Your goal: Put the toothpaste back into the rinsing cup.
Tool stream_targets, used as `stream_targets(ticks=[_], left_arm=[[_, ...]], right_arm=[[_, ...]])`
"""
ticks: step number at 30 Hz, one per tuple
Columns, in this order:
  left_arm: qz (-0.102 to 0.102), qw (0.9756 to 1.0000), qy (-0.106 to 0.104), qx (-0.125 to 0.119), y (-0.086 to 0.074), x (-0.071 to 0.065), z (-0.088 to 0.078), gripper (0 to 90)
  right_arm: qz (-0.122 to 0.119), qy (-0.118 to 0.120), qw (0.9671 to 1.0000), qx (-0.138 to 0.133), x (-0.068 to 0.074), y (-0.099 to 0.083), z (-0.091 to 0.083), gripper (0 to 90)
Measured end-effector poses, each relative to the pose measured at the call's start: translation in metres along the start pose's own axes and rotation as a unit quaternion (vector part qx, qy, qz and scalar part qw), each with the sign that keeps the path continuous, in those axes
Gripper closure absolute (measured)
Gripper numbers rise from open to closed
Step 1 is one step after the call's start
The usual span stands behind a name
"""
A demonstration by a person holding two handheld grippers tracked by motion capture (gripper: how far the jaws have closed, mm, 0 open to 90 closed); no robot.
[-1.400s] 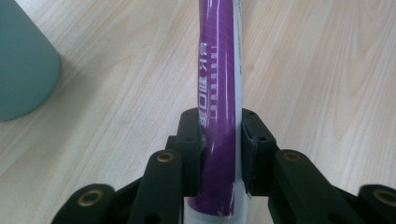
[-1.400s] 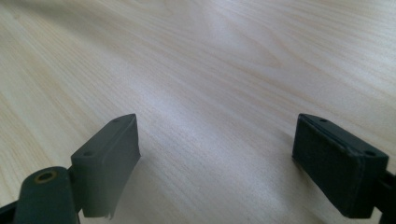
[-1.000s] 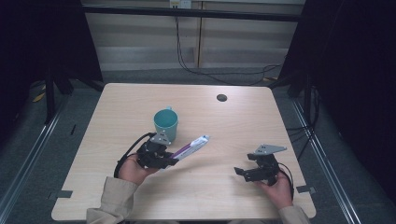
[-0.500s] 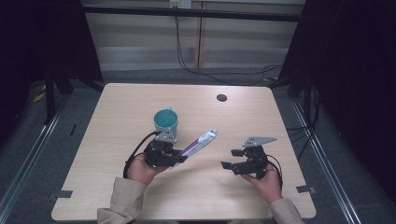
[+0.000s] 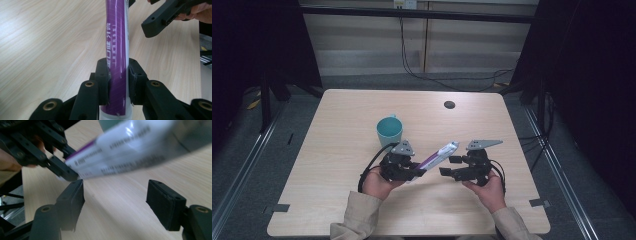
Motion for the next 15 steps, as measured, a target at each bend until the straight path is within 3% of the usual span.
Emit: stream_targets(ticks=[6,8,10,15], left_arm=[[-0.003,1.0,-0.007,-0.003,-0.0021,-0.0023,0.0047,73.9],[-0.006,0.9999,-0.011,-0.007,-0.0025,-0.0025,0.0055,73.9],[-0.006,0.9999,-0.012,-0.007,-0.0023,-0.0032,0.0062,73.8],[-0.007,0.9998,-0.015,-0.006,-0.0013,-0.0042,0.0079,73.7]], right_arm=[[0.002,0.01,0.9999,-0.008,0.0038,0.009,-0.0005,32.7],[0.008,0.014,0.9998,-0.011,0.0027,0.0095,-0.0015,34.3],[0.03,0.028,0.999,-0.016,0.0008,0.01,-0.0029,34.8],[0.041,0.035,0.9984,-0.019,-0.0005,0.0115,-0.0044,35.7]])
Point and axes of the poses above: each handheld gripper's, and its own axes: z roughly forward along the jaws, y roughly out of its top, x roughly to its left, the point moved 4 cm from there along z, roughly forward along the jaws, and after that the axes turned 3 degrees about -y, right-handed, at the moved point
